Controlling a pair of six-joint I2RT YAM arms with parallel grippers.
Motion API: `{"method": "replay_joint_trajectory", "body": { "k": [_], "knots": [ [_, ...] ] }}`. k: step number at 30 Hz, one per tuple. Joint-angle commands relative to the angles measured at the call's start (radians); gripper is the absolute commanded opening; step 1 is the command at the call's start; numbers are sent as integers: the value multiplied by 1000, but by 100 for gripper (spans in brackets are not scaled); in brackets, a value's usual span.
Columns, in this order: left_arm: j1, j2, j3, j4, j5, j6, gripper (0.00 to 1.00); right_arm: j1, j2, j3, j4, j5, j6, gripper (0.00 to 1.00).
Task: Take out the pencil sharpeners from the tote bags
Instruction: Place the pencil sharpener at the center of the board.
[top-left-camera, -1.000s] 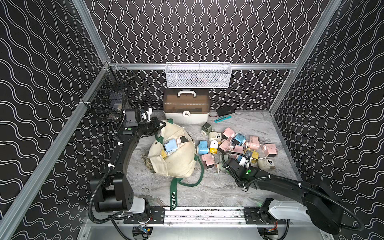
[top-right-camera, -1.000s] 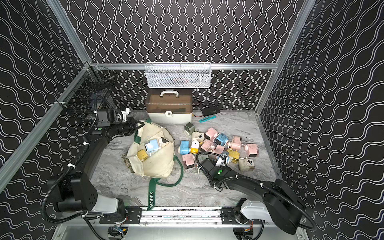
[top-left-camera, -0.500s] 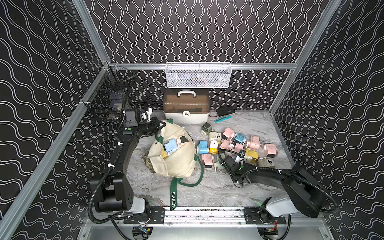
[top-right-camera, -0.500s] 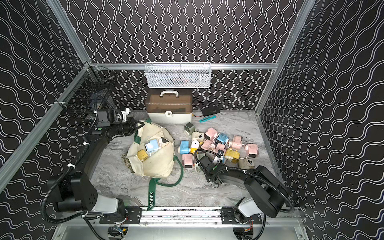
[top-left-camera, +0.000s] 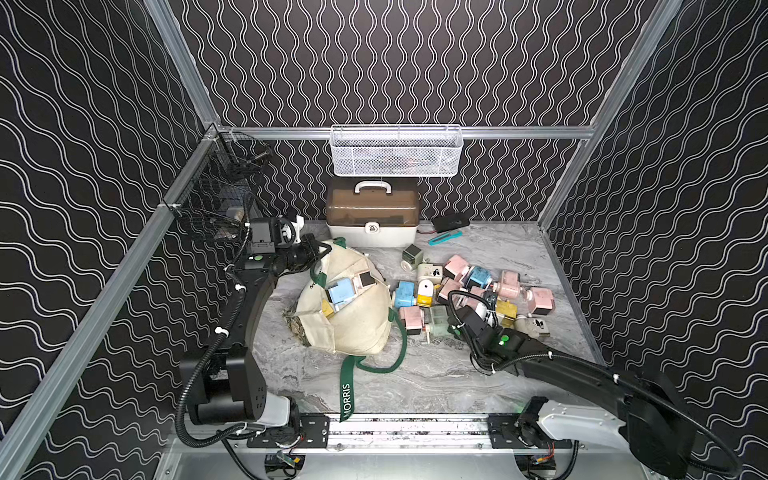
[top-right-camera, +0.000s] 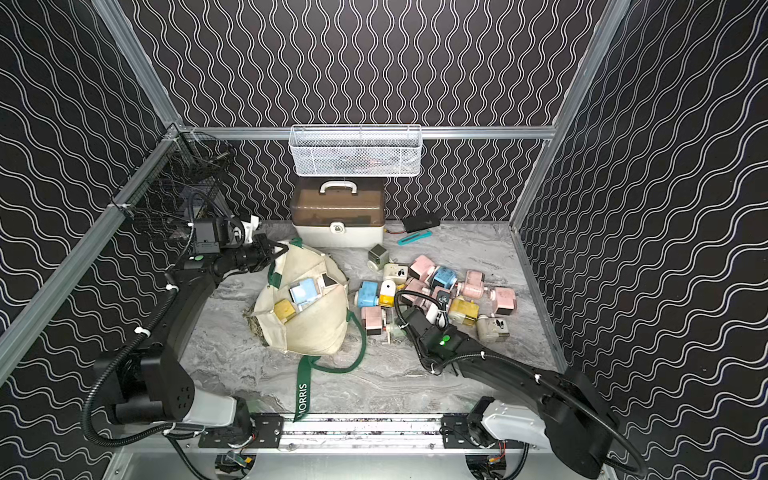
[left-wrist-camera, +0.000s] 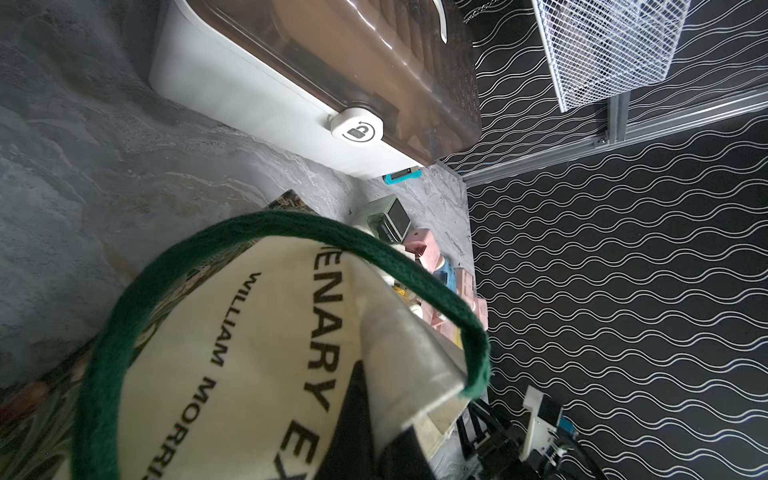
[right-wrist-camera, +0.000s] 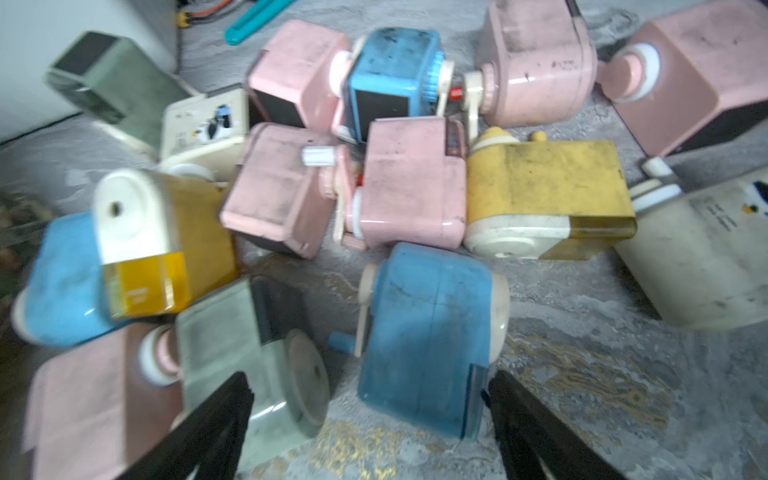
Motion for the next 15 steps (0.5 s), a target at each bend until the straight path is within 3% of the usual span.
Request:
{"method": "replay_joint_trajectory", "body": {
  "k": [1, 8, 15],
  "knots": [
    [1, -1, 5, 45, 9, 2, 0, 93, -12, 64, -92, 51, -39, 89],
    [1, -2, 5, 46, 12, 1, 0, 368, 91, 262, -43, 61, -246, 87],
    [1, -8, 2, 52, 11, 0, 0, 455, 198, 349, 196, -192, -456, 77]
  ]
}}
